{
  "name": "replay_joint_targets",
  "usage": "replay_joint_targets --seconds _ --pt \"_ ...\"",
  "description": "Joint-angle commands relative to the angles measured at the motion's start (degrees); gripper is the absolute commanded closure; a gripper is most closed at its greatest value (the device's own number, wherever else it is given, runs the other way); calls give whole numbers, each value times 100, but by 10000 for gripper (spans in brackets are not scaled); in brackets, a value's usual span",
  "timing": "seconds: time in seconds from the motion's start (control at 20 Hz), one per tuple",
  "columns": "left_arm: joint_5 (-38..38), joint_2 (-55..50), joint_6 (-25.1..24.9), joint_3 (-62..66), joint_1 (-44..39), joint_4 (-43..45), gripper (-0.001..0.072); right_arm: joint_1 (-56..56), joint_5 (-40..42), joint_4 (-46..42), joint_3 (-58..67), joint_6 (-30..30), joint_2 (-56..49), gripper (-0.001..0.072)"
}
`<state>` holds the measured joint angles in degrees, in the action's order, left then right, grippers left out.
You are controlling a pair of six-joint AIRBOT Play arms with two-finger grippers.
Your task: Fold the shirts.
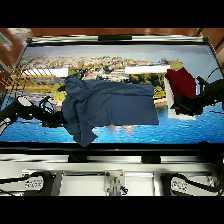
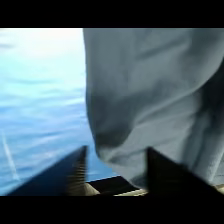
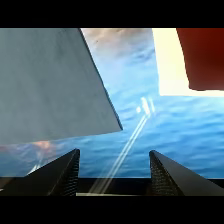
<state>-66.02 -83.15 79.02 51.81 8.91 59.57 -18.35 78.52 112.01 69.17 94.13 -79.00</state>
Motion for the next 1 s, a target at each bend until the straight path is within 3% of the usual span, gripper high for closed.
replay_joint_targets --seconds 0.0,0.05,0.1,0.85,0.9,0.95 --pt "96 -131 2 -13 -37 -138 474 0 -50 157 -227 -63 -92 164" --pt "87 -131 -46 0 -35 -138 602 2 -101 328 -404 -59 -166 164" --pt "85 -125 -59 26 -35 -138 674 2 -166 455 -557 -59 -240 164" --pt "-59 -120 -61 756 -35 -138 674 984 -1025 507 -894 -15 -1167 165" --pt "-61 -120 -59 846 -35 -138 674 1086 -1040 514 -894 -48 -1167 176" --pt "-74 -120 -59 949 -35 -140 674 1204 -1043 494 -894 -48 -1167 285"
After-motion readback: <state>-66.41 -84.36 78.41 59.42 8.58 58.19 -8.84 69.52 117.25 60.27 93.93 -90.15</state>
